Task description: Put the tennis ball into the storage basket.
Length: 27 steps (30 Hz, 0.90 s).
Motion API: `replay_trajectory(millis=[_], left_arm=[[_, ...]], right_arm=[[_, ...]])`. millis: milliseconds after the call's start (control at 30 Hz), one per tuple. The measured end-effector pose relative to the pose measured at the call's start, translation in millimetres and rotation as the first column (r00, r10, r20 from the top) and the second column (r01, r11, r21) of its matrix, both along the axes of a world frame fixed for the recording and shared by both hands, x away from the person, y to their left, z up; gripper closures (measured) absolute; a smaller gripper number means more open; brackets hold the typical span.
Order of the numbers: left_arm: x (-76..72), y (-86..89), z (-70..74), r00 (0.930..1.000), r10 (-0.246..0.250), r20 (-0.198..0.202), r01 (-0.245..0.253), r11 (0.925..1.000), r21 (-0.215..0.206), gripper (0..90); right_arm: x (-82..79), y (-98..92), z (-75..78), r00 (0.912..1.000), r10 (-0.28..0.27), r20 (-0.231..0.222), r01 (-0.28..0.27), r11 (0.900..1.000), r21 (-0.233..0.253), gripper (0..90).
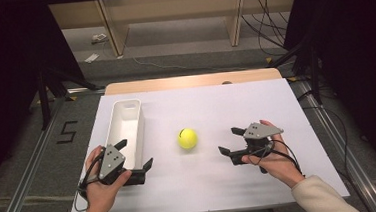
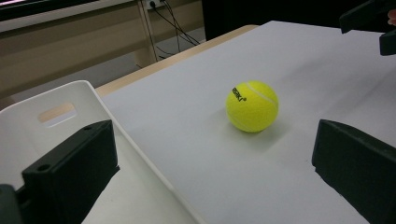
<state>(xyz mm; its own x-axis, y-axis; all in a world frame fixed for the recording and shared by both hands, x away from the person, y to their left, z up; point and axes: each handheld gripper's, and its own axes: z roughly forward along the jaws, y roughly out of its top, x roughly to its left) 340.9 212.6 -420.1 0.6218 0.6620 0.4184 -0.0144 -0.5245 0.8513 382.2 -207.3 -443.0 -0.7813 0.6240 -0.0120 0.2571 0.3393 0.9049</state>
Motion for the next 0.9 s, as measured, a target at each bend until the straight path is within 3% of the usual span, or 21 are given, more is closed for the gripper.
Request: replay_trajectory(millis=[900], left_arm=[[-0.5,-0.2,0.3,1.0000,0.001,0.000,-0.001,1.0000,-0.007,0.0]], right_arm=[[16.8,37.9,-7.0,0.9985,0.047,-0.027,-0.047,0.999,-0.008,19.6]])
